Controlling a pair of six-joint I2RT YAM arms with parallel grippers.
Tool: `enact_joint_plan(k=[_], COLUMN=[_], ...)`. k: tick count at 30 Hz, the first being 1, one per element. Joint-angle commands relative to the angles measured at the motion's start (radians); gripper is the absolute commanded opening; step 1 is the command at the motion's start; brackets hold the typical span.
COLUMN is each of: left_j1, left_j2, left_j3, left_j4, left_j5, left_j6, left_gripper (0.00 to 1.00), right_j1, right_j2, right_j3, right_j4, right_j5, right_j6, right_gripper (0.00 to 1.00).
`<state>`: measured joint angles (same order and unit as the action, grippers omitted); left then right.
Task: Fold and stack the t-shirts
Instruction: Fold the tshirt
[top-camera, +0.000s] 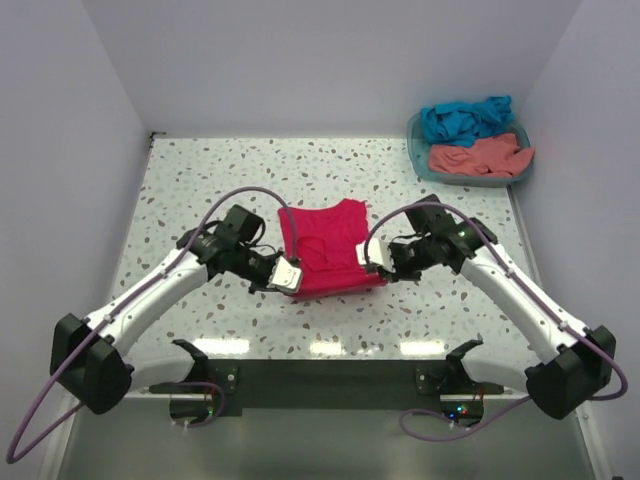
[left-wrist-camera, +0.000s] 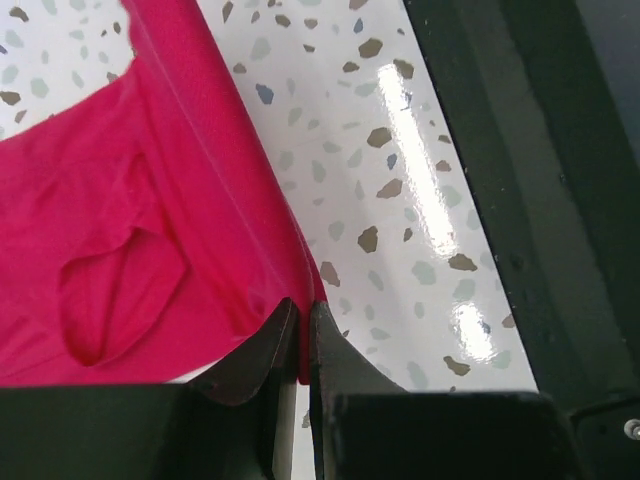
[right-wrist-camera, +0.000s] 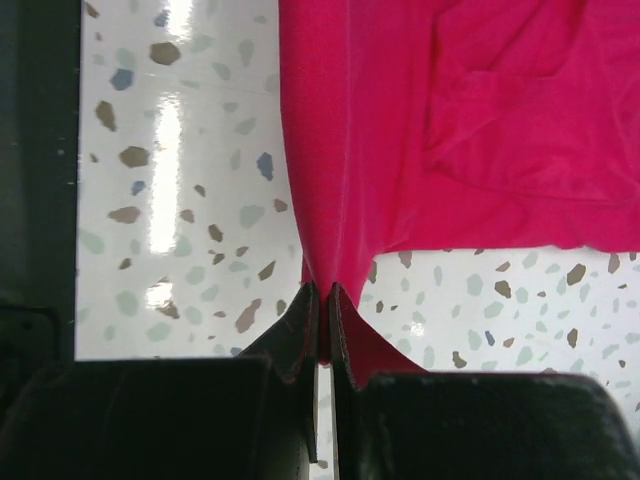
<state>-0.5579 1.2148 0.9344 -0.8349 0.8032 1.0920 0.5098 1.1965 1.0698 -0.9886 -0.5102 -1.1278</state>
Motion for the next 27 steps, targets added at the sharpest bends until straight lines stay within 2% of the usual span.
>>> enact_joint_plan(k=[1, 5, 9, 12, 21, 27], left_j1=[0.003, 0.027, 0.162, 0.223, 0.285, 0.311], left_j2=[-0.038, 0.076, 0.234, 0.342, 0.603, 0.787], left_j3=[0.082, 0.222, 0.325, 0.405, 0.601, 0.79], left_j4=[-0.147, -0.188, -0.265, -0.267, -0.3, -0.32], left_j5=[0.053, 0.005, 0.07, 0.082, 0.076, 0.083], left_j6=[-0.055, -0.029, 0.081, 0.118, 0.212, 0.223], left_gripper=[0.0, 0.0, 0.0, 0.0, 0.0, 0.0], right_j1=[-0.007, -0.022, -0.047, -0.074, -0.131, -0.154], right_j2=[-0.014, 0.096, 0.239, 0.366, 0.727, 0.885], right_j3=[0.09, 0.191, 0.278, 0.379, 0.714, 0.881], right_j4=[-0.16, -0.2, -0.18, -0.206, -0.327, -0.361], right_j5=[-0.045, -0.028, -0.036, -0.047, -0.071, -0.068], right_j6=[0.026, -0.035, -0.072, -0.118, -0.164, -0.179], right_gripper=[0.0, 0.0, 0.0, 0.0, 0.0, 0.0])
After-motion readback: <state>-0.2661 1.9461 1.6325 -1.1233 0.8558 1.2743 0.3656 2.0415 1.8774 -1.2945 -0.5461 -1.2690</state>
